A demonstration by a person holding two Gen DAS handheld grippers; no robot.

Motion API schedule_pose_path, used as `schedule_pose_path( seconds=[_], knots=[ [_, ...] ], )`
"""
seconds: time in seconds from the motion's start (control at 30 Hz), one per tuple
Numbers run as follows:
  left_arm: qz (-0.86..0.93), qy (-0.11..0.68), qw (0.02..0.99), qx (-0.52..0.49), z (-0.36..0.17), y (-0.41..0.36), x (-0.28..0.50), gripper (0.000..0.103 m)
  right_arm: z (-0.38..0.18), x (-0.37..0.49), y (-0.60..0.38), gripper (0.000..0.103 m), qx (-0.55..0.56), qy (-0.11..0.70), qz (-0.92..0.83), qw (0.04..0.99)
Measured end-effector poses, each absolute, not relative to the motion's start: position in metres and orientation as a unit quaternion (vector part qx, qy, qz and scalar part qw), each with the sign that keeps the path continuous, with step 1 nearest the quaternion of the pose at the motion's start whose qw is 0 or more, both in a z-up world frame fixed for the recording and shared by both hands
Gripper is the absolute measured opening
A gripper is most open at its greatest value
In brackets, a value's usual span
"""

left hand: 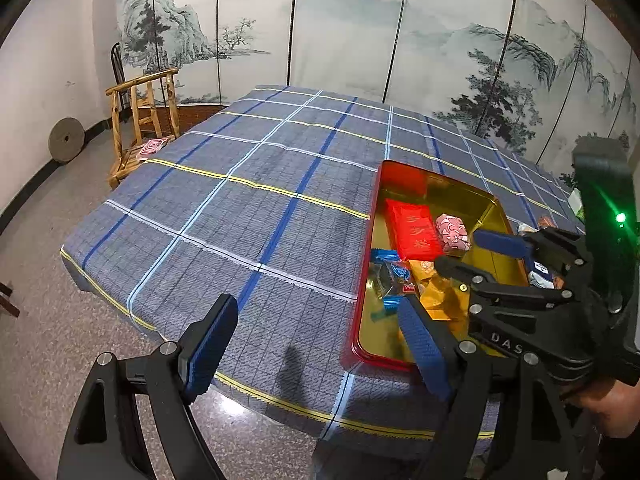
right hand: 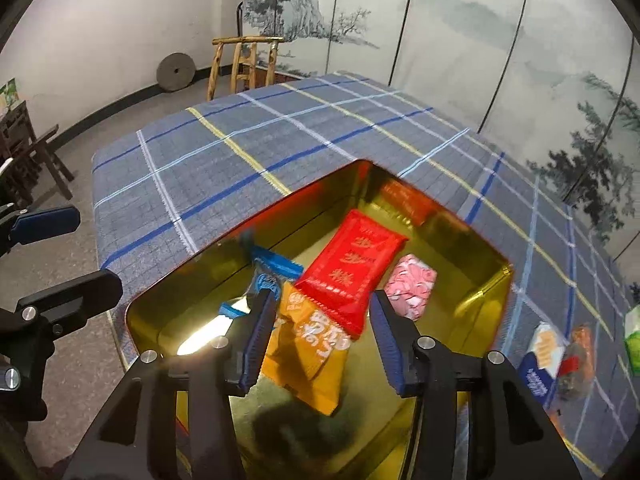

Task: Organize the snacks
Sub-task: 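Lower the orange chip bag into the tin and open the right gripper, then move the left gripper onto the blue soda cracker box and close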

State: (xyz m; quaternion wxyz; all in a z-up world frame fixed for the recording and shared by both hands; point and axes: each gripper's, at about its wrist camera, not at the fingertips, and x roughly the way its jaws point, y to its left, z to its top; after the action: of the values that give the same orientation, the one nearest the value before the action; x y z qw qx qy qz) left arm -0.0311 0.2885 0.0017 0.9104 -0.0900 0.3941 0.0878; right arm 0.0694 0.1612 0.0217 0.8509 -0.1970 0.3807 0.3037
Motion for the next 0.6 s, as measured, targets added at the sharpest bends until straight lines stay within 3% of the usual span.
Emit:
schedule_pose_path(
  seconds=[0.6],
  knots=[
    [0.086,0.397,0.912,-0.059,0.013,0.261,-0.031,0.080,0.057,0.063,0.120,0.060,-0.192,0.332,0.248,0.890]
  ],
)
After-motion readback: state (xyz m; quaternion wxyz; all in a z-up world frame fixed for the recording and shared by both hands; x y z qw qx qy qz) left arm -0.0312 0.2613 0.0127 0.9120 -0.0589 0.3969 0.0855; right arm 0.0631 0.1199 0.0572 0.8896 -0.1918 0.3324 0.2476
